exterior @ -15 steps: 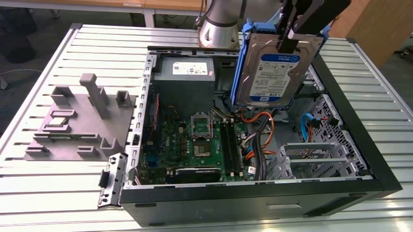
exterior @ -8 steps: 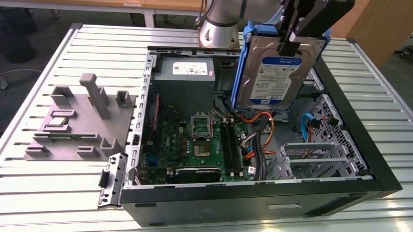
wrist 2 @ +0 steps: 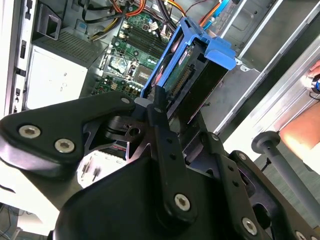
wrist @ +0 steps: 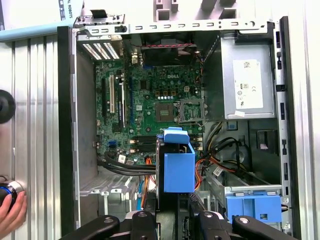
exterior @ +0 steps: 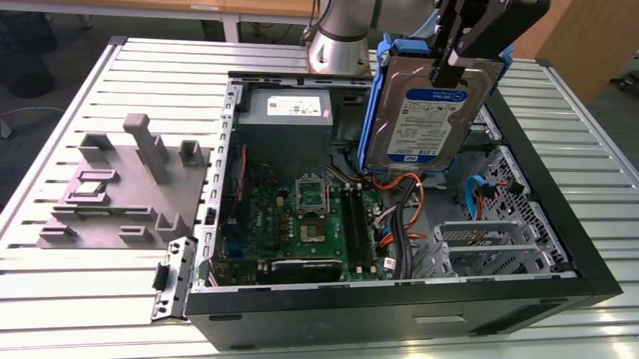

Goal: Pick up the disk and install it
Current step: 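Pick up the disk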

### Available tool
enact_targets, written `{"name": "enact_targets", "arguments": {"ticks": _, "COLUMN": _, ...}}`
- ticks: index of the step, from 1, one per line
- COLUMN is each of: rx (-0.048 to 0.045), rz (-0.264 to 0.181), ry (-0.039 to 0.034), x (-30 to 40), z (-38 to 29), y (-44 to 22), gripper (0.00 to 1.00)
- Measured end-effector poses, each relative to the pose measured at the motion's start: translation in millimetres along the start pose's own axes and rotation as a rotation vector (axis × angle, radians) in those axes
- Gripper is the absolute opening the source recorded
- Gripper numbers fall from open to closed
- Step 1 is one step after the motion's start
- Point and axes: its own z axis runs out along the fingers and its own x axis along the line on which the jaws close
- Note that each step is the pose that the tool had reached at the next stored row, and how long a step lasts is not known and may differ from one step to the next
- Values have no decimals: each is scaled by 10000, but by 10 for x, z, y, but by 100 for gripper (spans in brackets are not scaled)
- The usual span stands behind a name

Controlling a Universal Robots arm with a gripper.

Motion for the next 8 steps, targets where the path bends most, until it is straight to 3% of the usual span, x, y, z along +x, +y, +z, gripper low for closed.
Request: {"name": "enact_targets", "arguments": {"ticks": 8, "rx": 0, "rz": 1, "ry": 3, "x": 6, "z": 0, "y": 0, "gripper": 35}}
